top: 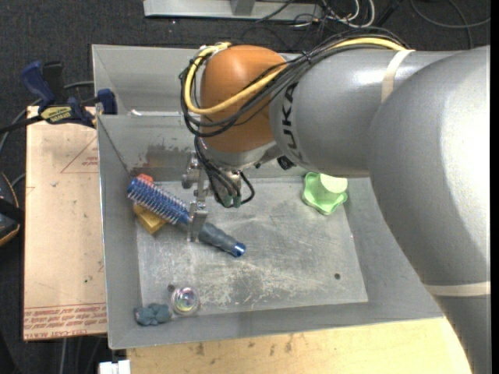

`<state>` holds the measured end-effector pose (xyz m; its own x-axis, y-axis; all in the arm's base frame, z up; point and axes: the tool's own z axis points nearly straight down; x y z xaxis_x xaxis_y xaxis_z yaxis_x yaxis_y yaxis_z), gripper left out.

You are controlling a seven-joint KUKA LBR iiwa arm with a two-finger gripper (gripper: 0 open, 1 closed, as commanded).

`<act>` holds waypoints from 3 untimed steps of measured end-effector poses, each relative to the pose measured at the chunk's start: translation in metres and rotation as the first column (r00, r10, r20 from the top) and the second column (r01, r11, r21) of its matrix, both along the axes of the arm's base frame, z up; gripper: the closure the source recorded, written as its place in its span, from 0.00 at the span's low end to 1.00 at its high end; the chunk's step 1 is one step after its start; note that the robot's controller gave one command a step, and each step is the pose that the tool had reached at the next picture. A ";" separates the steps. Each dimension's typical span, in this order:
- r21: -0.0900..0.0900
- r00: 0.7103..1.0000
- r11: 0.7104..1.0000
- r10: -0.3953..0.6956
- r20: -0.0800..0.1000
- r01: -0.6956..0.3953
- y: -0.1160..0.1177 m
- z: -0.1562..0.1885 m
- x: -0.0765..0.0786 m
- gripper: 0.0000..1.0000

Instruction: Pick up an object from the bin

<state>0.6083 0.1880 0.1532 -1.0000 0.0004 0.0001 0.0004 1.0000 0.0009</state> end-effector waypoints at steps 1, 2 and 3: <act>0.002 0.993 0.993 0.118 0.007 -0.118 -0.005 -0.057 0.006 0.00; 0.001 0.993 0.993 0.116 0.015 -0.116 0.009 -0.039 -0.083 0.00; -0.002 0.980 0.981 0.194 0.042 -0.194 0.022 -0.052 -0.093 0.00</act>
Offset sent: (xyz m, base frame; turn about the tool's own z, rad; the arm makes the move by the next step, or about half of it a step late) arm 0.0061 -0.0082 -0.0796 -0.1343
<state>0.5157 0.2100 0.1013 -0.9801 -0.1939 -0.0420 -0.1940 0.9810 -0.0010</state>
